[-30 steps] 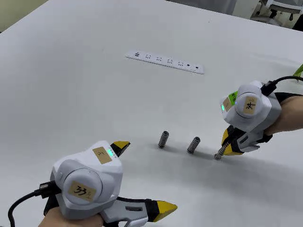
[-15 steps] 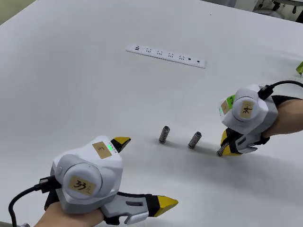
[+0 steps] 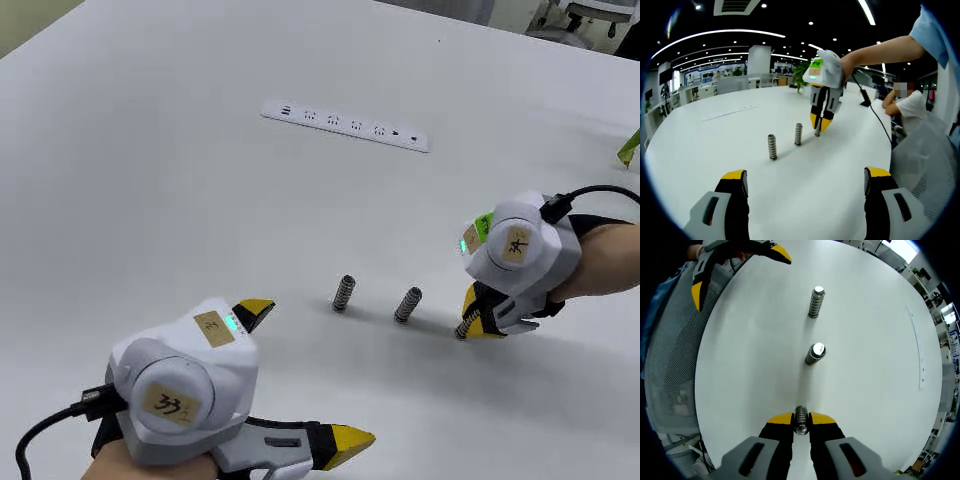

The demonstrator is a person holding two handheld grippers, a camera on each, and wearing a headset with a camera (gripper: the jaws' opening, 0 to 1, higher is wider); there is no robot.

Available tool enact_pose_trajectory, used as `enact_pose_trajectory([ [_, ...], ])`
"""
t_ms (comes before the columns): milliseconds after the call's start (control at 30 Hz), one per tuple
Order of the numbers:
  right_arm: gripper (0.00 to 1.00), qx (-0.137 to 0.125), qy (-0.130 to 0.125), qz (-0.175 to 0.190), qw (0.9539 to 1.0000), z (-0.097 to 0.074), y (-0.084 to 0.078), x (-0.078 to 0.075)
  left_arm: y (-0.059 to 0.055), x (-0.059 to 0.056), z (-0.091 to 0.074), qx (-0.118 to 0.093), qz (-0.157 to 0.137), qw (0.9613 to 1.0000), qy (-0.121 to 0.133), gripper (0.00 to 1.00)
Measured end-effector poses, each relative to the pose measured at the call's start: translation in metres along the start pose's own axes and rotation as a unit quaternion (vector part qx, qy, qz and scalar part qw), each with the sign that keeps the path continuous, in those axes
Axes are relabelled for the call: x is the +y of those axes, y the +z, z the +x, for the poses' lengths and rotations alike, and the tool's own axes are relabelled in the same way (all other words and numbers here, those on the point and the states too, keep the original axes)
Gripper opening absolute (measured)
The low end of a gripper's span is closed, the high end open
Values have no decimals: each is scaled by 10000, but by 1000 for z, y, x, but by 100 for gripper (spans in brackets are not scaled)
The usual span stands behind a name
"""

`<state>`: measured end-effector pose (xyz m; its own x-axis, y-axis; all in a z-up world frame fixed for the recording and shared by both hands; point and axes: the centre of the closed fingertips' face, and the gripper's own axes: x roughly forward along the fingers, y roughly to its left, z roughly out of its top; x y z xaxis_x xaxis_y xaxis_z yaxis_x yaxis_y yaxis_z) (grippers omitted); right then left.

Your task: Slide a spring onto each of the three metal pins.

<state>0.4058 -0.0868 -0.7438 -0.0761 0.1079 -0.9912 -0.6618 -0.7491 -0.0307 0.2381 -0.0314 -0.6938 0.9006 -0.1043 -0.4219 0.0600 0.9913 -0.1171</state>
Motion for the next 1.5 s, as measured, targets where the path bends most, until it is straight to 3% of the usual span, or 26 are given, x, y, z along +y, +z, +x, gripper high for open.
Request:
enact_pose_trajectory([
  [67, 14, 3, 21, -9, 10000, 2, -1, 1, 0, 0, 0, -6, 0, 10000, -5, 99],
  [200, 25, 4, 44, -46, 10000, 3, -1, 6, 0, -1, 1, -8, -21, 10000, -24, 98],
  [300, 32, -159, -5, -45, 9999, 4, 1, 5, 0, -1, 1, -9, -11, 10000, -25, 99],
  [433, 55, -446, -49, 111, 9989, 1, 7, 9, 1, -2, 1, 3, -24, 10000, -31, 99],
  [567, 88, -805, -253, 276, 9961, -3, 12, 9, 1, -2, 0, -2, -14, 10000, -30, 98],
  [733, 99, -1127, -430, 579, 9910, -9, 13, 11, 3, -2, 0, -48, -52, 10000, -20, 99],
  [833, 99, -1343, -528, 862, 9858, -12, 11, 16, 4, -2, 0, -68, -100, 9999, -29, 99],
  [900, 99, -1620, -576, 1216, 9776, -16, 13, 21, 3, -2, 0, -70, -183, 9998, -47, 99],
  [933, 99, -1670, -594, 1268, 9760, -17, 13, 22, 3, -1, 0, -69, -194, 9998, -48, 100],
  [967, 99, -1867, -692, 1455, 9691, -20, 13, 25, 3, 0, 0, -74, -228, 9997, -38, 100],
  [1000, 99, -1963, -732, 1569, 9651, -23, 13, 29, 3, 0, 0, -83, -241, 9997, -33, 100],
  [1200, 99, -2272, -1049, 2020, 9469, -29, 2, 45, 2, -2, 0, -55, -225, 9997, -45, 100],
  [1300, 99, -2577, -1231, 2327, 9297, -38, 3, 53, -1, -2, 1, 6, -145, 9999, -38, 100],
  [1333, 99, -2610, -1264, 2374, 9271, -39, 3, 54, -1, -2, 1, 16, -139, 9999, -34, 100],
  [1400, 99, -2863, -1411, 2621, 9107, -46, 5, 59, -3, -2, 1, 63, -114, 9999, 0, 100],
  [1500, 99, -2988, -1593, 2840, 8970, -50, 2, 65, -4, 0, 0, 66, -125, 9999, 53, 100],
])
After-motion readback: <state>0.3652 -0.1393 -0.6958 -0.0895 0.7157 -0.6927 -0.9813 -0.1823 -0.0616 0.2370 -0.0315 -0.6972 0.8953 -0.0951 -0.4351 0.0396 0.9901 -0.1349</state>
